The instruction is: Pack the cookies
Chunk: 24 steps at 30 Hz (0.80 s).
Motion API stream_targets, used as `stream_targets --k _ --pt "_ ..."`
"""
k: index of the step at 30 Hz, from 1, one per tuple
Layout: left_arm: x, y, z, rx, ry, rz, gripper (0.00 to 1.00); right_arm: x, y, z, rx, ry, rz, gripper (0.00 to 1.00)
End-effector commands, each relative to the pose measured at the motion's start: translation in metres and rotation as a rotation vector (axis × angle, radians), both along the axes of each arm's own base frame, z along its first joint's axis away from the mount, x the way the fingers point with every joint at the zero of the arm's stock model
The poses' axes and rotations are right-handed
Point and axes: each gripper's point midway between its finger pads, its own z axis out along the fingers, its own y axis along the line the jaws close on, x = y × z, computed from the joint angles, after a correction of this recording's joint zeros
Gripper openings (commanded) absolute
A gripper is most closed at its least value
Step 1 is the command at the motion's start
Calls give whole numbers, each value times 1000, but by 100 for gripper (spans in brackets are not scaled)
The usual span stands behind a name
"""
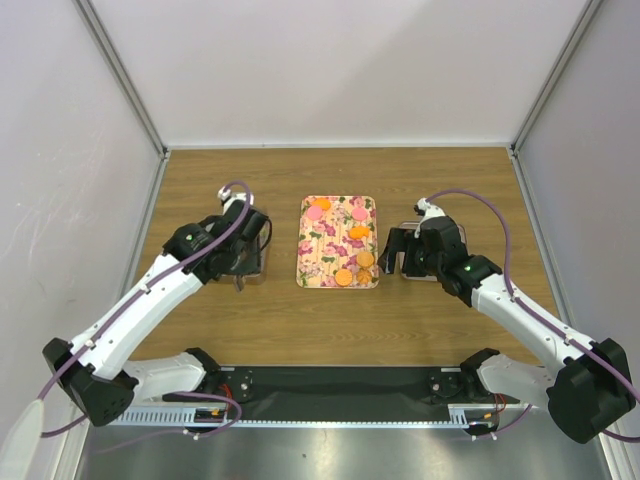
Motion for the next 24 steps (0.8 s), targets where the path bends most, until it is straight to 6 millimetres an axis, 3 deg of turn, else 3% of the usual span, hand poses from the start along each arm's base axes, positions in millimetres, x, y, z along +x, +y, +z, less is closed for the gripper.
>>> stream_targets --k 1,8,14,24 --pt "18 -31 31 -77 -105 -82 43 12 -9 17 -25 -49 -40 95" --pt "16 -81 32 -120 -132 -224 43 12 -30 32 -42 -61 -123 95" --pt "9 -115 24 -162 -125 -334 43 1 -26 47 39 -50 -143 95" --pt "-8 -168 11 -212 -122 -507 44 -15 -56 76 27 -90 -265 95"
